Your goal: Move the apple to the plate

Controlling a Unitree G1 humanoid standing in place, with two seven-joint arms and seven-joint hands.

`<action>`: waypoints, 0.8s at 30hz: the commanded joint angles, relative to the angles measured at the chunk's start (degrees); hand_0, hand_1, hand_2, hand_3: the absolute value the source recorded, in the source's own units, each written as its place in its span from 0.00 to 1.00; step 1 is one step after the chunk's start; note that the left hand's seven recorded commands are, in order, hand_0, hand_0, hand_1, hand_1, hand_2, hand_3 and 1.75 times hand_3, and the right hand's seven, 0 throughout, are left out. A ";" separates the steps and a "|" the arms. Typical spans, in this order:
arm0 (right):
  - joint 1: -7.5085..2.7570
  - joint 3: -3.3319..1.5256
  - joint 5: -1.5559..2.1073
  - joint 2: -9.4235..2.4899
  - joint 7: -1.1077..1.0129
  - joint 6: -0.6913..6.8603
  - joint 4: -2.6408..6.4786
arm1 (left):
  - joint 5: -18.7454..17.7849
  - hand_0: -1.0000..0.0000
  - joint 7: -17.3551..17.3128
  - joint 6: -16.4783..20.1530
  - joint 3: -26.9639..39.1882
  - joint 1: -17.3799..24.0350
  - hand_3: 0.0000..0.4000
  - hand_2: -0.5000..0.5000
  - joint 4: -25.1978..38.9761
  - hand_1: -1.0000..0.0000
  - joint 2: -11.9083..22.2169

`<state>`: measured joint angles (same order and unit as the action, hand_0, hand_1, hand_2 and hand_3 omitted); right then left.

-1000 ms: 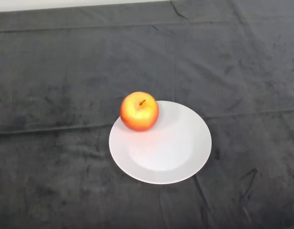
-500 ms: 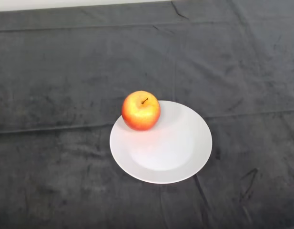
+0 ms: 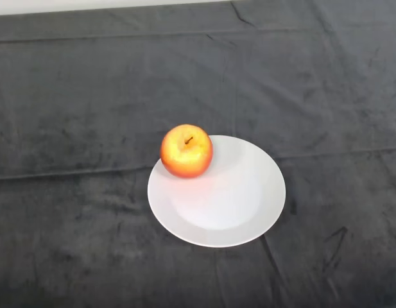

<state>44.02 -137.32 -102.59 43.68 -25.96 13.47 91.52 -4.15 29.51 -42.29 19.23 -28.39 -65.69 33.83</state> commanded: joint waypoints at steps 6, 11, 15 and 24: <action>2.39 -0.64 0.19 1.00 -0.73 -0.17 -1.65 | 0.73 1.00 -0.02 -2.30 1.46 -3.63 0.00 0.50 -3.05 1.00 4.16; 2.39 -0.64 0.19 1.00 -0.73 -0.17 -1.65 | 0.85 1.00 -0.15 -2.54 1.48 -3.67 0.00 0.50 -3.27 1.00 4.07; 2.39 -0.64 0.19 1.00 -0.73 -0.16 -1.64 | 0.93 1.00 -0.23 -2.70 1.50 -3.67 0.00 0.50 -3.37 1.00 3.99; 2.38 -0.64 0.19 1.00 -0.73 -0.16 -1.64 | 1.13 1.00 -0.26 -2.98 1.54 -3.66 0.00 0.50 -3.48 1.00 3.80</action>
<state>44.02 -137.32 -102.59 43.68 -25.96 13.47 91.52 -3.29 29.37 -43.88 19.26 -28.42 -66.49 33.83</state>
